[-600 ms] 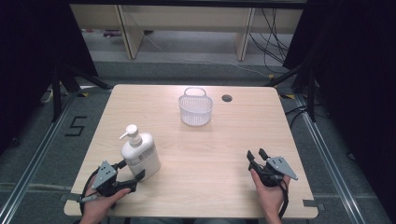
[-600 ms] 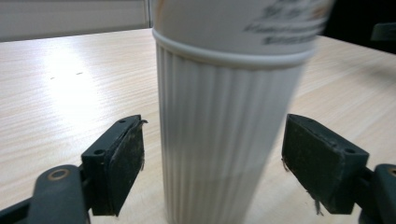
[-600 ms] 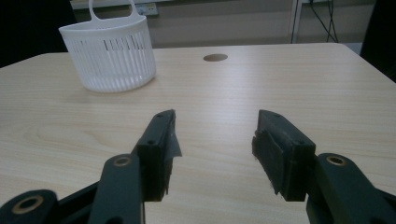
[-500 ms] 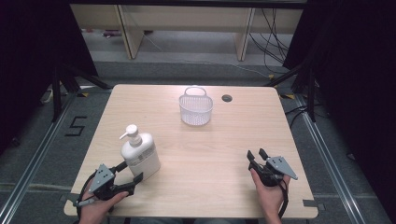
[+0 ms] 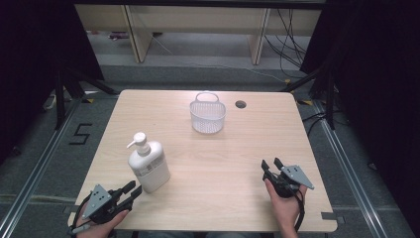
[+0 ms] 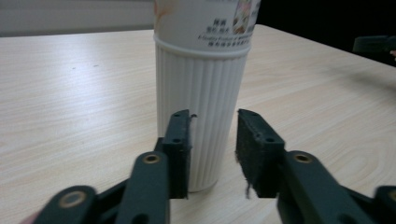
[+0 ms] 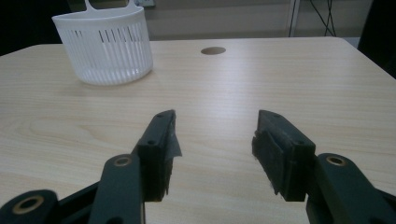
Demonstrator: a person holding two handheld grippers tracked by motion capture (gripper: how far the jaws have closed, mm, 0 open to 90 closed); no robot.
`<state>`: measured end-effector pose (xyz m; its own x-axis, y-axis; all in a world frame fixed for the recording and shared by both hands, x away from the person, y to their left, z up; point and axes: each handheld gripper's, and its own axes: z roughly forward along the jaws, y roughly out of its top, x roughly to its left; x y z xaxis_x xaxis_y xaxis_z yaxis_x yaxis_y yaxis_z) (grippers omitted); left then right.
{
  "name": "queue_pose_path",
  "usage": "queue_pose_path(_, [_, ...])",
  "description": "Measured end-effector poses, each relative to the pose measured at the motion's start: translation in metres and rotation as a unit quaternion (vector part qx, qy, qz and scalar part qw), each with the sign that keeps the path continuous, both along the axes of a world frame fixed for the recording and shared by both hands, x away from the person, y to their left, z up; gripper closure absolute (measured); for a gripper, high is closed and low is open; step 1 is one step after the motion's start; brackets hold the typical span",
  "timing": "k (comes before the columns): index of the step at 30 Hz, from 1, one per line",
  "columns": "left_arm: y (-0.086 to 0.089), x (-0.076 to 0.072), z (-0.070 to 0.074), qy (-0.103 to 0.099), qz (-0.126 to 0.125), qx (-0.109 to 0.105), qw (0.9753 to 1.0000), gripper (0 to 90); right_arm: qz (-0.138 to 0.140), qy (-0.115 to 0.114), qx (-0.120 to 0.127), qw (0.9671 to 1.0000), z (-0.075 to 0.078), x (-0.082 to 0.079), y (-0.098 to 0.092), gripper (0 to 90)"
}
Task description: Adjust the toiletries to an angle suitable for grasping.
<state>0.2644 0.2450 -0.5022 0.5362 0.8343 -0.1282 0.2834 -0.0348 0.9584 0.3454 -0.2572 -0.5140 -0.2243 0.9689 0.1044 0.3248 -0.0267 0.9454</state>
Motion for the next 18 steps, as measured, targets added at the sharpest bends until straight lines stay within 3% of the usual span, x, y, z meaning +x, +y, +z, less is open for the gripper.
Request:
queue_pose_path(5, [-0.008, -0.003, 0.011, -0.016, -0.019, -0.007, 0.9997, 82.4, -0.003, 0.001, -0.011, 0.9999, 0.000, 0.000, -0.002, 48.9])
queue_pose_path(8, [-0.016, 0.000, 0.015, -0.018, -0.029, -0.006, 0.9994, 88.7, -0.004, 0.006, 0.007, 1.0000, 0.000, 0.000, 0.002, 48.9])
queue_pose_path(12, [-0.022, 0.007, 0.016, -0.018, -0.039, -0.005, 0.9991, 89.2, -0.006, 0.008, 0.002, 1.0000, 0.000, 0.000, 0.002, 48.9])
queue_pose_path(13, [-0.024, 0.010, 0.017, -0.017, -0.042, 0.000, 0.9990, 89.2, 0.008, 0.001, 0.004, 1.0000, 0.000, 0.002, 0.000, 48.7])
queue_pose_path(18, [-0.028, 0.018, 0.016, -0.017, -0.042, 0.006, 0.9990, 89.2, 0.004, -0.008, -0.010, 0.9999, -0.001, 0.003, -0.001, 48.4])
